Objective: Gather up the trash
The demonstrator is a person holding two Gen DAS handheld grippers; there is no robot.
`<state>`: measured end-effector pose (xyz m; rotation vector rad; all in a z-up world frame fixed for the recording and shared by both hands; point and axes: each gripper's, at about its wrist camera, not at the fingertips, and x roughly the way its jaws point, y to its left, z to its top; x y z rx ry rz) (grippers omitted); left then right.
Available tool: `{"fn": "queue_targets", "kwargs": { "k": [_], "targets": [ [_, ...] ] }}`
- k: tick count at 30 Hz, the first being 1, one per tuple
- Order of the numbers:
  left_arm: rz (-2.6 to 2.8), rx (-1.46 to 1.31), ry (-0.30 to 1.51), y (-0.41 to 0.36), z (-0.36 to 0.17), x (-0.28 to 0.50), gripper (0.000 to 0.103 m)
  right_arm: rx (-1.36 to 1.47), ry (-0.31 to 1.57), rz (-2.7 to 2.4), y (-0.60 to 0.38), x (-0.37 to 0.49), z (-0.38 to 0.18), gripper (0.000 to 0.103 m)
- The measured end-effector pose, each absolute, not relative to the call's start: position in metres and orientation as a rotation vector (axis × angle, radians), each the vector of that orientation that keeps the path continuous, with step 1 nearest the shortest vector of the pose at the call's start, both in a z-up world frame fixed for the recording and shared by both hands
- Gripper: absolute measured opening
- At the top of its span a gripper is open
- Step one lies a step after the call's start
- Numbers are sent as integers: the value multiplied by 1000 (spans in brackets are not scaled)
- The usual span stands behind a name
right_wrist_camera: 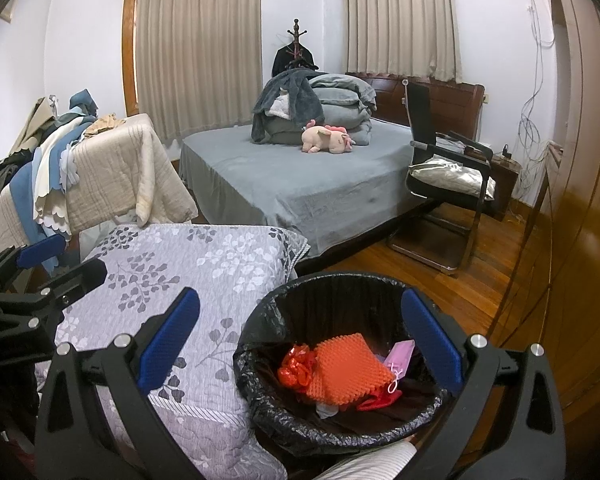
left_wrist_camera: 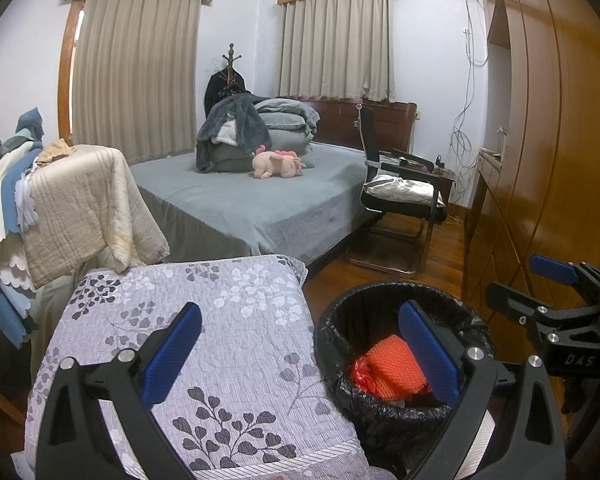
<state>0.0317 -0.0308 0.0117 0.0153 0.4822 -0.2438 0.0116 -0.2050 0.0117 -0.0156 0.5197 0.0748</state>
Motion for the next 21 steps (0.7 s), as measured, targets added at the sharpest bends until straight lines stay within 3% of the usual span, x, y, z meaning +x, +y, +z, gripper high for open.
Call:
{"fn": "queue_targets", "kwargs": {
  "k": [21],
  "targets": [
    [-242,13,491,-30,6,25,97,-16,526,76,-204,13,6,98]
  ]
}}
